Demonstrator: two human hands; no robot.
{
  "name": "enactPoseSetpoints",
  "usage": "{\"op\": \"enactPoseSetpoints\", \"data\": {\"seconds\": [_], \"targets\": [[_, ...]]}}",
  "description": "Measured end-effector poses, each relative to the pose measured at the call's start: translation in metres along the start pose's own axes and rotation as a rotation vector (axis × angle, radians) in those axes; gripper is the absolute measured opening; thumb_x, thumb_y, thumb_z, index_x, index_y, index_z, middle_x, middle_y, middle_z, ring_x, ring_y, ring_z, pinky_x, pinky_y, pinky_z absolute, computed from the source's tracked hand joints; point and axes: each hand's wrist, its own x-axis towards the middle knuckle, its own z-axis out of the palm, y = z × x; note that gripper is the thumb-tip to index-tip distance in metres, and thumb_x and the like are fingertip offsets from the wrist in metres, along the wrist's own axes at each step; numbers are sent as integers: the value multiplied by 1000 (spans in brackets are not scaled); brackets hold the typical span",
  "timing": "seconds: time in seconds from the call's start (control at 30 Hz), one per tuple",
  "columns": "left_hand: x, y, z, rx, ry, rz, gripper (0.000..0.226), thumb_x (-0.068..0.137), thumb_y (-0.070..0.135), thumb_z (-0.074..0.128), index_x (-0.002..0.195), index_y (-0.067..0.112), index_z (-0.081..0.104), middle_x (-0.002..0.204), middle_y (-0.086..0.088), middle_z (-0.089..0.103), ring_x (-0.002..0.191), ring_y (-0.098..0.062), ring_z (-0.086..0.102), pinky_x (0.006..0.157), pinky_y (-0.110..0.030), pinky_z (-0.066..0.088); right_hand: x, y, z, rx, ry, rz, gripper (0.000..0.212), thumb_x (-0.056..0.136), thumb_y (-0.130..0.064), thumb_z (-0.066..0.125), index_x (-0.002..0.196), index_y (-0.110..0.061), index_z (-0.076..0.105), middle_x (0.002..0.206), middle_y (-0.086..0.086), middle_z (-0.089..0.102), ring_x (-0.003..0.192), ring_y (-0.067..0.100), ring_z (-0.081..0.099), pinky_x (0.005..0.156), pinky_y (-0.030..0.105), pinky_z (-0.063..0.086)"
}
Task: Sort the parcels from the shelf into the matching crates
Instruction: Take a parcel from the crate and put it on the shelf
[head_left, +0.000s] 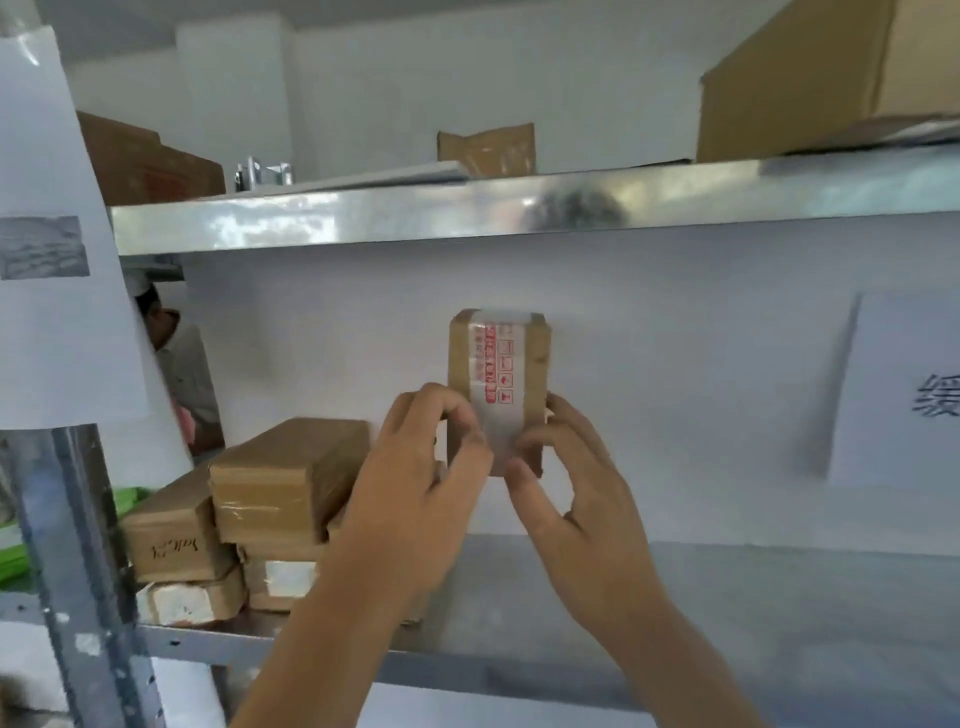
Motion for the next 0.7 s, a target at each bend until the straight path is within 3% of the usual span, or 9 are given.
{"op": "enactPoseSetpoints", "data": {"seconds": [0.07, 0.13, 0.2, 0.27, 0.33, 0.43, 0.53, 0.7], "targets": [[-11, 29, 28, -171, -42, 15, 13, 101, 37, 44, 112, 41, 44, 126, 20, 59, 117, -7, 62, 83, -14, 56, -10, 3, -44, 13, 84, 18, 19, 96, -42, 55, 101, -24, 60, 133, -18, 57, 116, 8, 61, 82, 11, 52], [-23, 61, 60, -333, -71, 44, 37, 106, 13, 43, 115, 49, 41, 118, 22, 64, 117, -5, 63, 84, -13, 55, -24, 8, -95, 49, 141, 72, 17, 97, -40, 58, 110, -29, 54, 126, -20, 59, 119, 6, 61, 83, 19, 58], [-34, 99, 93, -445, -106, 35, 57, 110, 6, 39, 125, 60, 35, 113, 25, 65, 117, -6, 65, 88, -17, 56, -42, 11, -151, 84, 207, 107, 28, 95, -39, 57, 122, -38, 48, 118, -22, 62, 119, 3, 61, 84, 21, 60], [-44, 136, 131, -515, -138, 43, 62, 112, 8, 37, 138, 64, 30, 112, 25, 64, 118, -8, 65, 97, -27, 56, -61, 11, -209, 107, 261, 135, 41, 93, -40, 53, 134, -42, 45, 108, -25, 61, 114, -4, 62, 79, 17, 59], [-55, 173, 170, -579, -198, 71, 53, 113, 13, 37, 148, 52, 39, 116, 22, 66, 121, -10, 65, 104, -36, 55, -83, 11, -266, 124, 301, 166, 50, 94, -42, 49, 144, -39, 47, 102, -17, 61, 107, -7, 64, 75, 11, 55], [-75, 235, 223, -668, -310, 112, 49, 109, 12, 36, 140, 45, 58, 125, 16, 68, 123, -13, 65, 105, -39, 57, -116, 8, -350, 106, 323, 200, 52, 95, -45, 45, 146, -38, 48, 100, -3, 60, 99, -1, 65, 76, 8, 52], [-93, 296, 272, -755, -422, 138, 56, 93, 17, 36, 133, 48, 60, 121, 9, 69, 122, -18, 66, 106, -46, 54, -147, 4, -429, 49, 369, 206, 47, 99, -52, 42, 145, -45, 44, 94, -11, 60, 103, 7, 66, 81, 14, 54], [-125, 389, 347, -827, -637, 245, 43, 93, 18, 33, 122, 37, 60, 128, 14, 68, 128, -10, 61, 109, -47, 49, -203, -3, -543, -156, 505, 250, 60, 94, -65, 43, 151, -57, 31, 106, -11, 64, 107, 18, 66, 90, 33, 57]]}}
